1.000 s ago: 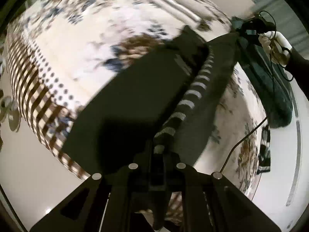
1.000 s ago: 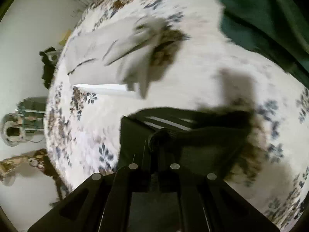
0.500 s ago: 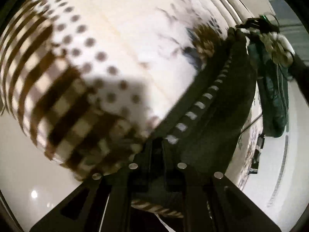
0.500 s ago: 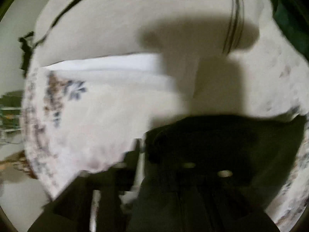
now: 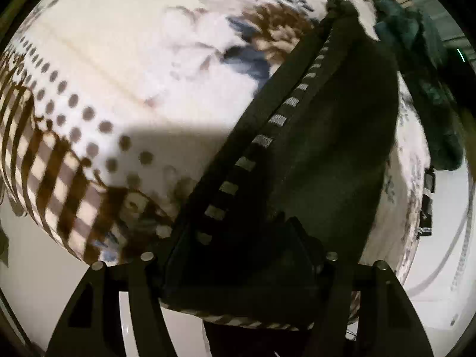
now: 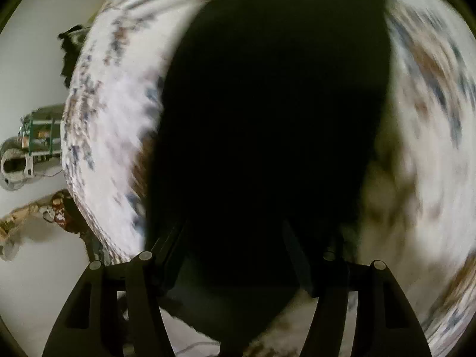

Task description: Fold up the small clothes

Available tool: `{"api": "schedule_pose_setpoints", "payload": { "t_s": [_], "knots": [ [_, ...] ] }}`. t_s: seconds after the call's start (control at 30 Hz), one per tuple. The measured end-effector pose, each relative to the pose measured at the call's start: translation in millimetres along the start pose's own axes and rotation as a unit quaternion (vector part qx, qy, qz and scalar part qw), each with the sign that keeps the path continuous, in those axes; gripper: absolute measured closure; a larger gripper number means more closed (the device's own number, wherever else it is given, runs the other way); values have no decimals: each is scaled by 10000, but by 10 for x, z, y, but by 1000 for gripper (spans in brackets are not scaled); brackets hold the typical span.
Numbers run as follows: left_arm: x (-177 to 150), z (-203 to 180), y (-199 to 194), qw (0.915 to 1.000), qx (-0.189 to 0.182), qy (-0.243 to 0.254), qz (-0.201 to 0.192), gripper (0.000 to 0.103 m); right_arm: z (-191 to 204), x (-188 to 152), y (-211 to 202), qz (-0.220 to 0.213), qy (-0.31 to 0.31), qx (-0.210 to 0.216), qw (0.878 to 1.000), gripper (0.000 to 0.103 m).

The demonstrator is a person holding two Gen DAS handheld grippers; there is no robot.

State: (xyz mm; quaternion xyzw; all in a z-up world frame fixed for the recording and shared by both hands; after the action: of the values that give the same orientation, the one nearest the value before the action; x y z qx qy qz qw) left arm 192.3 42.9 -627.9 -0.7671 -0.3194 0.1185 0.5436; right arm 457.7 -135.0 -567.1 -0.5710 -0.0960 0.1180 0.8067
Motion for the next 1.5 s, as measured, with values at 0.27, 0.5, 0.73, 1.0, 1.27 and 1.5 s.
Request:
{"api": "schedule_pose_setpoints", "payload": {
  "t_s": [0.27, 0.5, 0.73, 1.0, 1.27, 1.5],
  "knots": [
    [558, -381, -555, 9972, -44, -494, -560, 41, -953, -686, 177, -126, 1517, 579, 9866, 38],
    [1823, -1146, -145, 9937, -663, 87, -900, 40, -1206, -188, 128, -809, 2091, 1127, 9680, 38],
    [3273, -1779, 1057, 9881, -1282, 756, -402, 41, -1555, 833, -93, -1676, 2662, 1322, 9400, 38],
    [3707, -1869, 1428, 9766, -1579, 1446, -224, 97, -1787, 1368, 196, -1637, 3223, 1587, 9188, 77],
    [3778, -1518, 1438, 9784, -1888, 814, 206, 90, -1793, 1137, 155, -1438, 3587, 1223, 9142, 53],
    [2850, -1171, 247, 9759, -1775, 1269, 0, 46, -1341, 97, -324, -1273, 3405, 1702, 9159, 40]
  ]
}}
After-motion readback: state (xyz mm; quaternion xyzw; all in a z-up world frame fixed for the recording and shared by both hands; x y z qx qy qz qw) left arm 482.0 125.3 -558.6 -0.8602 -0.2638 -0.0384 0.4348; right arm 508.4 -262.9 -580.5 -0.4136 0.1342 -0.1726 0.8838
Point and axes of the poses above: each gripper's, at about its wrist camera, not at the fingertips, and y roughly the way its jaws point, z to its left, x to its top, the point moved 6 cm from there along y, roughly the way its jaws point, and after that the axes turned 9 degrees about -z, right-handed, at the moved point
